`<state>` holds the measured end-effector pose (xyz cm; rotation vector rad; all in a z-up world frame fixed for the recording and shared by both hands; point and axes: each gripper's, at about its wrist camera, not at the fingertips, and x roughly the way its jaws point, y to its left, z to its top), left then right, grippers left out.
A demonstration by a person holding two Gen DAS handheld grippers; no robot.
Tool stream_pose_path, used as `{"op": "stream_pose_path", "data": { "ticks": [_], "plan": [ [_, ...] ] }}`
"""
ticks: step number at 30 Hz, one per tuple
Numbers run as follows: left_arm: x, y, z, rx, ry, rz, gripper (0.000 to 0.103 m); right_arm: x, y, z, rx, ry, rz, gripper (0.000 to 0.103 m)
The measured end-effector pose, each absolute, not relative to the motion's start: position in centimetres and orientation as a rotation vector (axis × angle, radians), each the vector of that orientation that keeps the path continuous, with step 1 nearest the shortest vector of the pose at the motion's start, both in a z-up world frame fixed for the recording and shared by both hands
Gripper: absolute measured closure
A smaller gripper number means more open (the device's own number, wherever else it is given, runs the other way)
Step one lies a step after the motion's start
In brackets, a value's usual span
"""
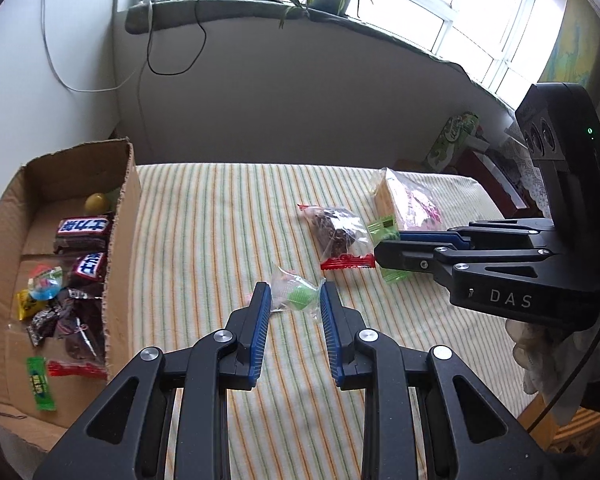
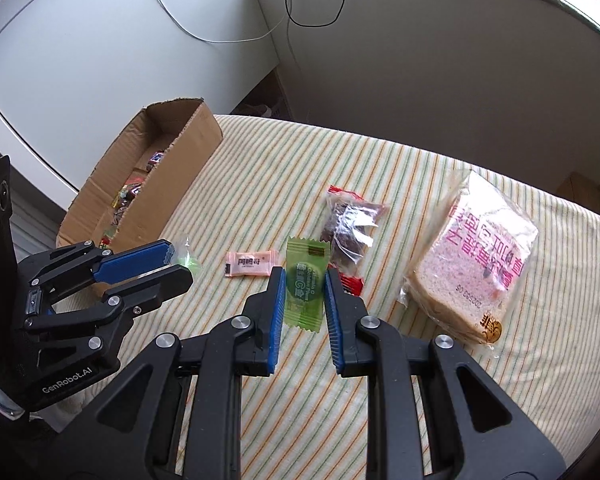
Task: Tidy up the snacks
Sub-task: 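Grasp the clear bag with green candy with the left tool while the right tool grasps the green packet, then carry the green candy bag and green packet over the cardboard box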
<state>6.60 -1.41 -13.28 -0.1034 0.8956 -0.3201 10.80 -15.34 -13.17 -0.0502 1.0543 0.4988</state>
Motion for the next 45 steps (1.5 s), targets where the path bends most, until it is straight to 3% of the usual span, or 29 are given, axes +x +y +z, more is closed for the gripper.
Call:
{"op": "stream_pose_path", "data": {
  "ticks": [19, 45],
  "plan": [
    [5.5, 5.9, -11.5, -0.197, 0.836, -0.151, 0.079, 12.8, -6.0, -9.9, -0.152, 0.995, 0.662, 0.083],
    [5.4, 14.0, -11.9, -0.259, 0.839, 0.061, 0.079, 15.6, 4.4, -9.8, -0.232, 1.006, 0.825, 0.083]
  ]
}}
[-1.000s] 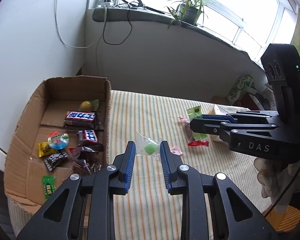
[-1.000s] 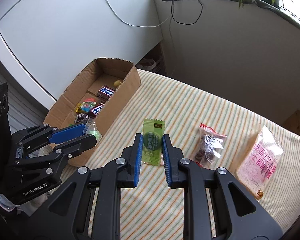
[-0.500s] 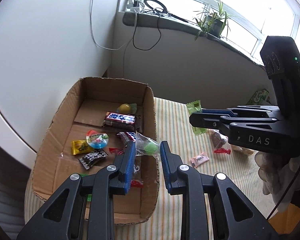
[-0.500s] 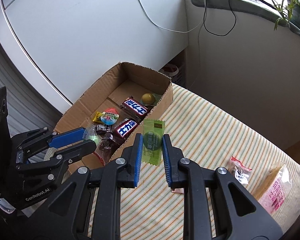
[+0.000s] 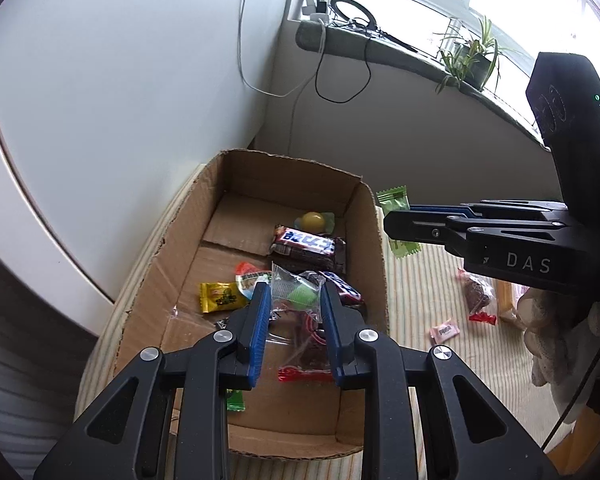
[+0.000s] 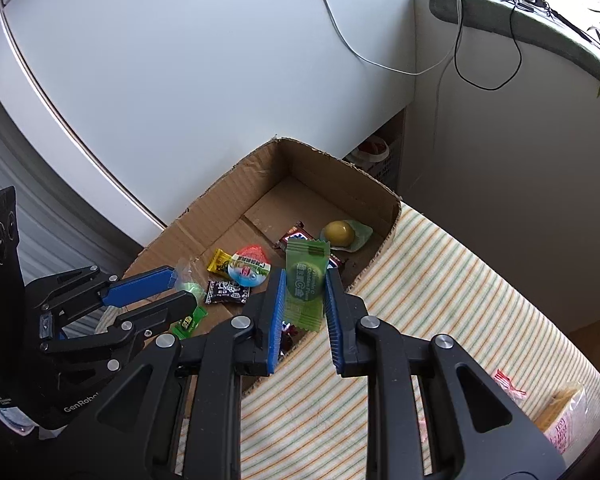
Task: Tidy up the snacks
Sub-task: 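Carry the green candy bag and green packet over the cardboard box, then open the left tool to drop the green candy bag while the right tool drops the green packet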
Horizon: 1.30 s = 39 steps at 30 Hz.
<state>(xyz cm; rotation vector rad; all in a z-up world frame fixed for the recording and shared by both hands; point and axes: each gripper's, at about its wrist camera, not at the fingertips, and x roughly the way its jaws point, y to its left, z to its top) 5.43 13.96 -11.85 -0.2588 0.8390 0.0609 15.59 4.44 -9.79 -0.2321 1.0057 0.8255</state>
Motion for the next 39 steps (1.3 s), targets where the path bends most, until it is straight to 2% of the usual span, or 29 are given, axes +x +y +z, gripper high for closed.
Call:
{"op": "stream_pose_path", "data": {
  "ticks": [27, 29, 31, 32, 33, 34, 39],
  "plan": [
    [10.6, 17.1, -12.4, -0.242, 0.858, 0.137, 0.077, 20.0, 9.0, -11.9, -0.208, 1.076, 0.818, 0.082],
    [10.5, 17.2, -12.4, -0.245, 0.863, 0.141, 0.076, 20.1, 9.0, -12.0, -0.211, 1.076, 0.812, 0.078],
    [10.5, 17.3, -12.4, -0.246, 0.865, 0.141, 0.071, 20.2, 8.9, -12.0, -0.208, 1.064, 0.801, 0.050],
    [10.5, 17.3, -12.4, -0.242, 0.863, 0.148, 0.064, 20.2, 8.7, -11.8, -0.201, 1.054, 0.798, 0.045],
    [10.4, 17.4, -12.3, -0.243, 0.861, 0.155, 0.055, 20.2, 8.6, -11.7, -0.196, 1.049, 0.797, 0.043],
    [10.3, 17.4, -12.3, -0.247, 0.857, 0.157, 0.053, 20.2, 8.5, -11.7, -0.196, 1.050, 0.794, 0.043],
    [10.3, 17.3, -12.0, -0.242, 0.853, 0.155, 0.053, 20.1, 7.7, -11.5, -0.192, 1.047, 0.769, 0.042]
  ]
}}
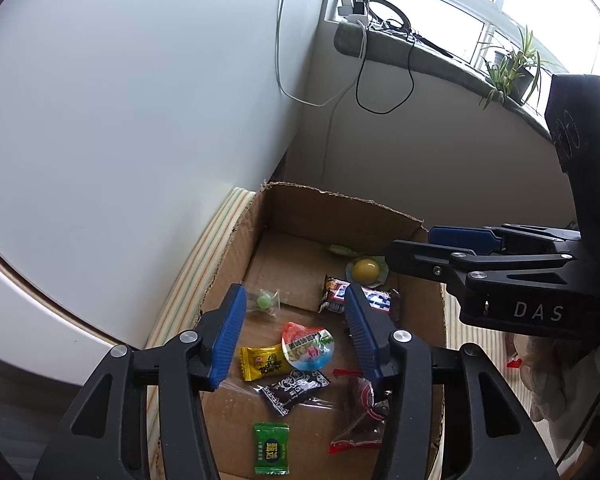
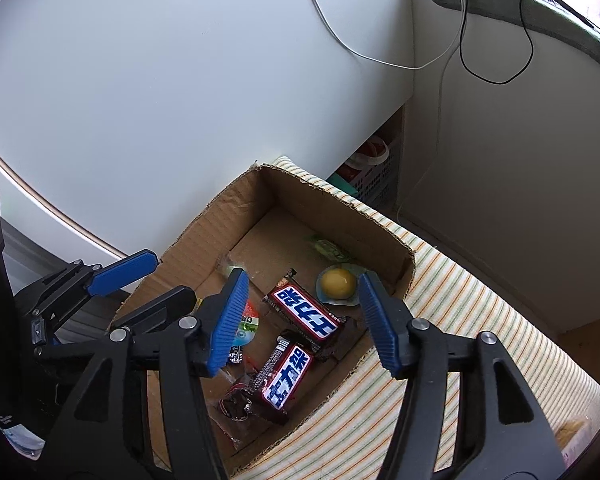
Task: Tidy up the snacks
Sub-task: 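Open the left tool to drop the green candy bag while the right tool drops the green packet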
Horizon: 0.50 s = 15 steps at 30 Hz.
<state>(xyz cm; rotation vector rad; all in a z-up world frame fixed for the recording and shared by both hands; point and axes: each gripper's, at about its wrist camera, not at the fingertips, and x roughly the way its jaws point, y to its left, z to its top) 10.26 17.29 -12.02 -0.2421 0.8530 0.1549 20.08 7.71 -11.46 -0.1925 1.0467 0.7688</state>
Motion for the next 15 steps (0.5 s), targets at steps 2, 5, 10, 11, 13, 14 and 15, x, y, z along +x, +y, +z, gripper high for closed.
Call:
{"op": "stream_pose_path", "data": {
  "ticks": [2, 5, 10, 11, 13, 14, 15],
  "plan": [
    [10.1, 17.1, -11.9, -0.235, 0.850, 0.153, 0.053, 20.0, 7.2, -11.3, -0.182, 1.044, 0.759, 0.037],
    [9.9, 16.7, -11.6, -0.232, 0.845, 0.145, 0.053, 19.7, 6.0, -10.8, -0.161, 1.034, 0.746, 0.028],
    [9.5, 16.1, -11.2, -0.236, 0.836, 0.136, 0.053, 19.3, 4.4, -10.2, -0.132, 1.033, 0.723, 0.028],
    [9.4, 16.0, -11.1, -0.235, 0.833, 0.133, 0.053, 19.1, 4.0, -10.0, -0.128, 1.029, 0.717, 0.028],
    [9.2, 15.8, -10.9, -0.235, 0.827, 0.126, 0.053, 18.7, 3.0, -9.5, -0.120, 1.020, 0.706, 0.028],
    [9.1, 15.6, -10.7, -0.236, 0.822, 0.122, 0.053, 18.5, 2.4, -9.2, -0.117, 1.016, 0.703, 0.028],
    [8.9, 15.5, -10.5, -0.237, 0.819, 0.118, 0.053, 18.2, 1.8, -9.0, -0.115, 1.012, 0.697, 0.028]
  ]
}}
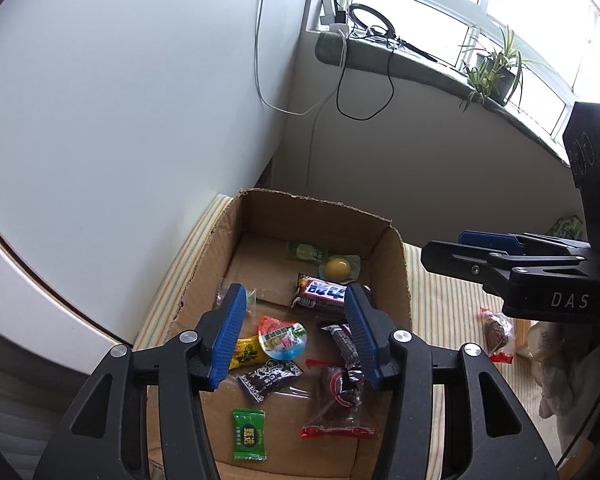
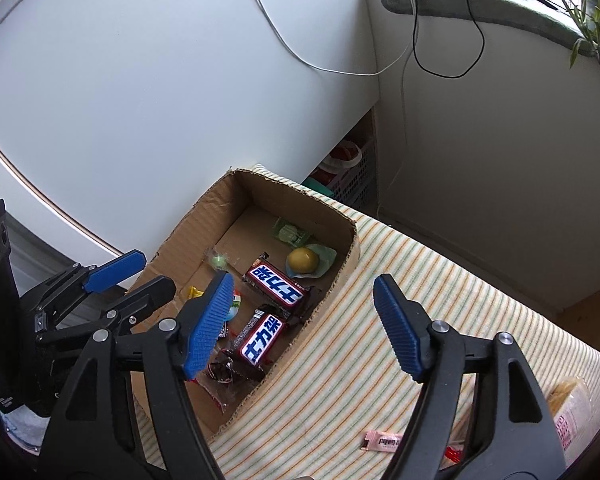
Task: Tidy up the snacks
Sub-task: 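Open the left tool to drop the green candy bag while the right tool drops the green packet, then move both open tools back toward the pastry bag and bread loaf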
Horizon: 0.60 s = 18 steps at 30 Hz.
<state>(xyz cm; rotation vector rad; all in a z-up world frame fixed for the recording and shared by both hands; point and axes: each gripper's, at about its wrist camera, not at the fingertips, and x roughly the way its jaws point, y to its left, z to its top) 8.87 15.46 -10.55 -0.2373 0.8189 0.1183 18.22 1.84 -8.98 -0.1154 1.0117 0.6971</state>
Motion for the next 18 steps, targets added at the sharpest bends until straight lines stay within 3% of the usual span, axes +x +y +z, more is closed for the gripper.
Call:
{"op": "stream_pose_path", "data": {
  "ticks": [18],
  "plan": [
    [8.3, 9.1, -9.1, -0.199, 0.805, -0.045, 0.053, 15.6, -14.4, -7.9, -0.017, 1.014, 0.421, 0.028]
  ]
}}
